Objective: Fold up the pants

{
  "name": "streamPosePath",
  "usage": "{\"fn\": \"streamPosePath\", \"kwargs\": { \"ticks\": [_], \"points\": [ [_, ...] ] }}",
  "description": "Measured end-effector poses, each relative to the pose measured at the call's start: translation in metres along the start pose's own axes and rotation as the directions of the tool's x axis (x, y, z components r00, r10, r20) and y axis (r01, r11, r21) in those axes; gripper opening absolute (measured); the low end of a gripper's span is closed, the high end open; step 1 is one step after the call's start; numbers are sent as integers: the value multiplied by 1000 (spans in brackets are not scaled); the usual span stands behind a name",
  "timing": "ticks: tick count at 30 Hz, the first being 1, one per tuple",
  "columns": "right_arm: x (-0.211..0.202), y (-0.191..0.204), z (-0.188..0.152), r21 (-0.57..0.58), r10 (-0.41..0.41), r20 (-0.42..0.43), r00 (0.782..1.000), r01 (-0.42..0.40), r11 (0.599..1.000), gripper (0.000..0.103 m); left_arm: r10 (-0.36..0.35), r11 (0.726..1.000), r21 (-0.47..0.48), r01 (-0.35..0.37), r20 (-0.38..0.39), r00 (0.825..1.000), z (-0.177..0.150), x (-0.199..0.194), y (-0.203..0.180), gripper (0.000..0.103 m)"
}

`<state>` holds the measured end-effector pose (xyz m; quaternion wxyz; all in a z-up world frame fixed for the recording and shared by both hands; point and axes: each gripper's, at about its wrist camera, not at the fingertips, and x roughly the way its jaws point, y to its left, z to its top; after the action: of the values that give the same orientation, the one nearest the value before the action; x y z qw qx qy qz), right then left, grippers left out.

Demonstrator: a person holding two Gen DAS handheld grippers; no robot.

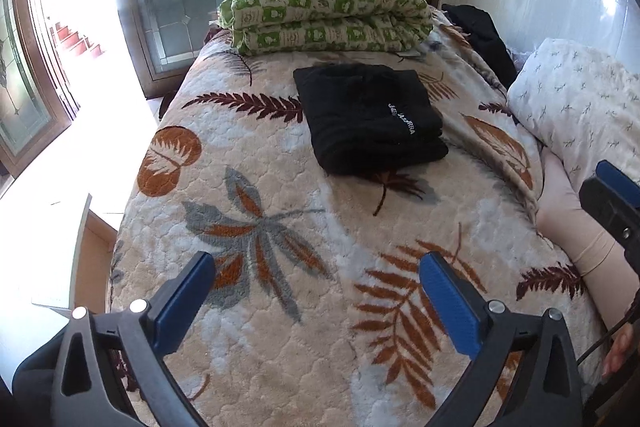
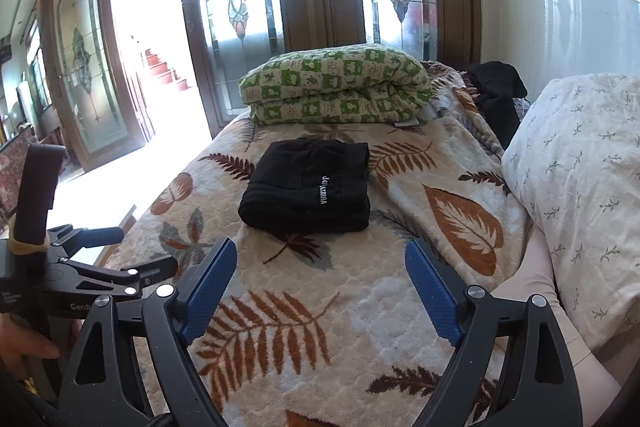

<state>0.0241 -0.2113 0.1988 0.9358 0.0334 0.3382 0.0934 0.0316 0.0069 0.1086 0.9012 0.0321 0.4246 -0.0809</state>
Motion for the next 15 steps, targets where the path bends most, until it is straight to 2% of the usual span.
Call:
{"fn": "streamPosePath", "kwargs": {
  "ticks": [3,7,15],
  "points": [
    [-1,-3,-1,8,-15,1,1000,15,1000,89,-18,1000,-14,18,-1,1000,-2,0,0,103],
    [-4,-3,-1,-5,-47,11,999,47,999,90,-5,1000,3,5,9,1000,-3,-2,-5,103],
    [-2,-3,-3,-28,-62,23,998,63,998,92,11,999,33,-13,50,999,-3,-6,-11,103]
  ]
}}
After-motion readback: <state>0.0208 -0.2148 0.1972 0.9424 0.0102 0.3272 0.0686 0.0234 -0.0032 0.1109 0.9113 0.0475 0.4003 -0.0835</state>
